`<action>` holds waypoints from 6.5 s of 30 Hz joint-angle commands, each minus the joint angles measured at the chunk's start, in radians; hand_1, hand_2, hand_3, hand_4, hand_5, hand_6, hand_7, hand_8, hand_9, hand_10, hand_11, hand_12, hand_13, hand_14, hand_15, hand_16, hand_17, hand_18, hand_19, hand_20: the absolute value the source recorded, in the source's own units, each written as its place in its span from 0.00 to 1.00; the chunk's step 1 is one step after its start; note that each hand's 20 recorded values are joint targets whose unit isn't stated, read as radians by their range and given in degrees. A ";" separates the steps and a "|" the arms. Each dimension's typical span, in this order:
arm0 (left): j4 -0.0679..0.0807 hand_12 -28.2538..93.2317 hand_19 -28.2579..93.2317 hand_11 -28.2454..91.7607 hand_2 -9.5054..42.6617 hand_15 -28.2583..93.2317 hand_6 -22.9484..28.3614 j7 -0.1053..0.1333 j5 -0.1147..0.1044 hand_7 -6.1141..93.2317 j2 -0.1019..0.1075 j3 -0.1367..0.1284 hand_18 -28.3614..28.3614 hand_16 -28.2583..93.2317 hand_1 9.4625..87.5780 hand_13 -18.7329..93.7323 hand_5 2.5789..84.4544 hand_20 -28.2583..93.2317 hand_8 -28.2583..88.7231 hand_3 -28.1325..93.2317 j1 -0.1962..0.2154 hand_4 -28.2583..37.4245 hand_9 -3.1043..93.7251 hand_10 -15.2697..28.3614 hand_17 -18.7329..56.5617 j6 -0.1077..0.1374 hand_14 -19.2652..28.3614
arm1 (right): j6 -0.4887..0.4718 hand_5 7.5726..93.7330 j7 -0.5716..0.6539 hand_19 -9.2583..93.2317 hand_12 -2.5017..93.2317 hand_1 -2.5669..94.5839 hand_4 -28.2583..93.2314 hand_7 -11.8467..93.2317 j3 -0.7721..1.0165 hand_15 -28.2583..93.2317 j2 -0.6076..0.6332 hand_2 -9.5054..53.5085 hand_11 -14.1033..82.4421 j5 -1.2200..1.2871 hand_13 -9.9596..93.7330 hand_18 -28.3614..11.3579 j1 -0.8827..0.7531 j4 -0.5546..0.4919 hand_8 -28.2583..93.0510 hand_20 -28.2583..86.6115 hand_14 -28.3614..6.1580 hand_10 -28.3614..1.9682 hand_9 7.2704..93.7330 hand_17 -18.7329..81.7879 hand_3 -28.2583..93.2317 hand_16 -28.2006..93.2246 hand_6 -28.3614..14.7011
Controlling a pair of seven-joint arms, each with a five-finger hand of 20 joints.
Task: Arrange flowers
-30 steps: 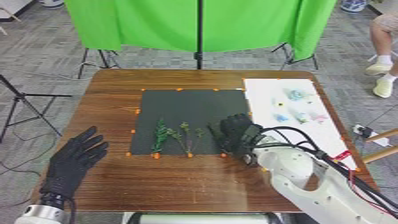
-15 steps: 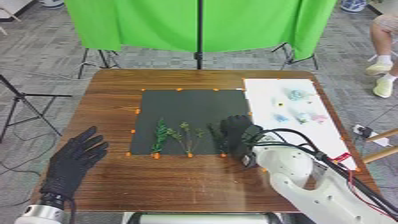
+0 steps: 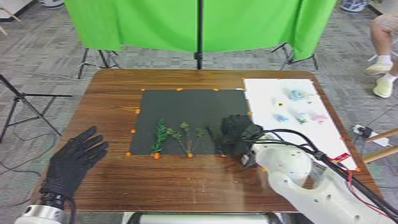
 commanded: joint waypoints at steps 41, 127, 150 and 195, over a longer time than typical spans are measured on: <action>-0.001 0.37 0.65 0.44 0.18 0.55 0.52 -0.003 0.006 0.26 -0.008 -0.009 0.87 0.24 0.18 0.38 0.36 0.31 0.16 0.80 0.020 0.02 0.33 0.63 0.14 0.000 0.70 | 0.002 0.32 0.197 0.87 0.19 0.32 0.00 0.34 0.304 0.83 0.228 0.00 0.29 -0.066 0.60 0.28 -0.174 -0.016 0.11 0.62 0.61 0.68 0.39 0.43 0.92 0.39 0.58; 0.040 0.37 0.65 0.44 0.18 0.55 0.52 -0.025 -0.004 0.26 0.100 0.020 0.87 0.24 0.18 0.38 0.36 0.31 0.17 0.80 -0.073 0.02 0.33 0.63 0.14 0.001 0.70 | 0.054 0.78 -0.086 0.91 0.31 0.52 0.00 0.42 -0.573 0.77 -0.443 0.10 0.35 -0.175 0.85 0.29 0.560 0.342 0.20 0.61 0.74 0.76 0.93 0.53 0.84 0.46 0.77; 0.031 0.37 0.64 0.44 0.19 0.55 0.52 -0.012 -0.004 0.26 0.077 0.011 0.87 0.24 0.18 0.38 0.36 0.31 0.17 0.80 -0.050 0.02 0.33 0.63 0.14 0.008 0.70 | 0.052 0.74 -0.098 0.90 0.25 0.35 0.00 0.38 -0.423 0.79 -0.425 0.10 0.40 -0.135 0.81 0.27 0.516 0.253 0.15 0.62 0.69 0.69 0.88 0.50 0.86 0.46 0.75; 0.013 0.37 0.65 0.44 0.19 0.55 0.52 0.000 0.003 0.26 0.023 -0.018 0.87 0.24 0.18 0.38 0.36 0.31 0.17 0.80 0.007 0.02 0.33 0.63 0.14 -0.001 0.70 | 0.078 0.35 0.312 0.80 0.23 0.26 0.00 0.36 0.431 0.66 0.269 0.00 0.37 -0.022 0.53 0.26 -0.302 -0.009 0.11 0.55 0.57 0.62 0.41 0.39 0.89 0.37 0.58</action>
